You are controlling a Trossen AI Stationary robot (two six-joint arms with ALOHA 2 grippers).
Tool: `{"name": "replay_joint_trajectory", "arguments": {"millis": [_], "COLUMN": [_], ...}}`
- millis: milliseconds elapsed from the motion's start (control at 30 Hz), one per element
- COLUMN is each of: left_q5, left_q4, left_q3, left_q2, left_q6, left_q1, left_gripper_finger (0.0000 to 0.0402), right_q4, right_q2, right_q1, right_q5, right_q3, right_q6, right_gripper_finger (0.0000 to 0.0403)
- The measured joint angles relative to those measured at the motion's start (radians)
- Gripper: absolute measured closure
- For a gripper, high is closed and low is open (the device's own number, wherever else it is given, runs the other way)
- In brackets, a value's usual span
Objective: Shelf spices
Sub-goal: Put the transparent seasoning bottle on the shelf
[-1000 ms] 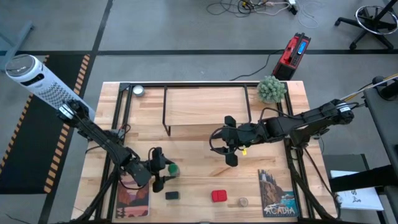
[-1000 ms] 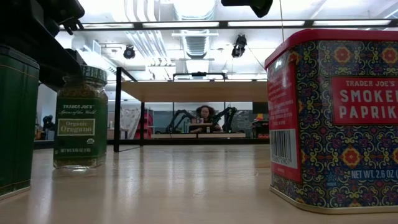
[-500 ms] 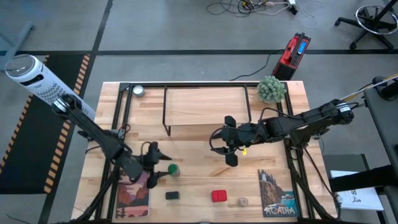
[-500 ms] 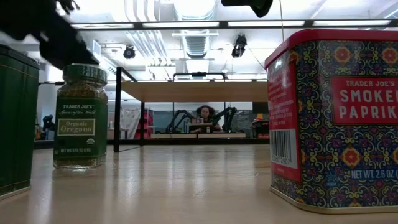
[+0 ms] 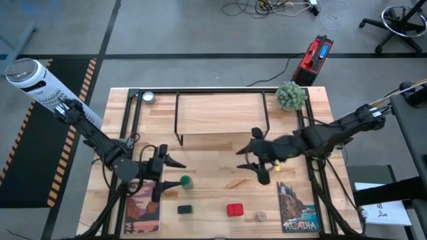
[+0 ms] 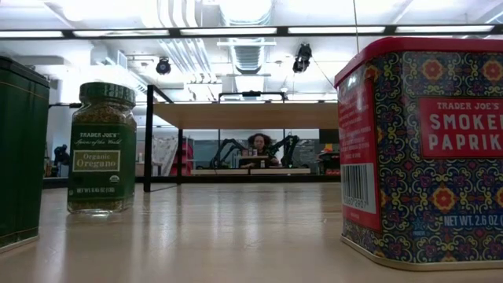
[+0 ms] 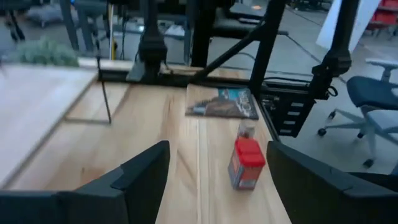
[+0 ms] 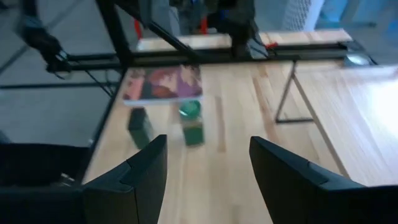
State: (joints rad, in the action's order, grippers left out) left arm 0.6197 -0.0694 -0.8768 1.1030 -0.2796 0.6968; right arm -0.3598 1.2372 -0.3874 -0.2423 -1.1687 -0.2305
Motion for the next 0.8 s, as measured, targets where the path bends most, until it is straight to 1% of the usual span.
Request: {"name": "replay_joint_trajectory", "arguments": {"millis": [100,200,333,467,567,667,800], "left_q5": [0.011,0.040,0.051,0.111,0.140,0.141,0.157], "left_q4": [-0.104,-0.225,-0.326,-0.353,-0.353,-0.359,-0.359], "left_q3": [-0.115,-0.221,-0.313,-0.373,-0.405,-0.416,-0.413], "left_q2": [0.069,0.148,0.249,0.337,0.375,0.385,0.378], "left_q6": [0.013,-0.008,-0.071,-0.059,-0.037,-0.036,-0.044], "left_q1": [0.000,0.000,-0.001,-0.001,-0.001,-0.001,-0.003], "left_gripper_finger": [0.0158,0.0165,0.0174,0.0179,0.0183,0.0187,0.0189], "right_q4": [-0.005,-0.006,-0.036,-0.082,-0.108,-0.156,-0.211], "right_q2": [-0.004,0.010,0.043,0.093,0.137,0.178,0.230], "right_q1": [-0.080,-0.148,-0.212,-0.268,-0.295,-0.307,-0.319], "right_q5": [-0.005,-0.004,-0.005,-0.018,-0.020,-0.017,-0.013], "right_q3": [0.001,0.001,0.001,0.002,0.001,-0.009,-0.017], "right_q6": [-0.006,-0.031,-0.100,-0.194,-0.279,-0.386,-0.482], "right_gripper_finger": [0.0199,0.0199,0.0199,0.0199,0.0199,0.0199,0.0199]}}
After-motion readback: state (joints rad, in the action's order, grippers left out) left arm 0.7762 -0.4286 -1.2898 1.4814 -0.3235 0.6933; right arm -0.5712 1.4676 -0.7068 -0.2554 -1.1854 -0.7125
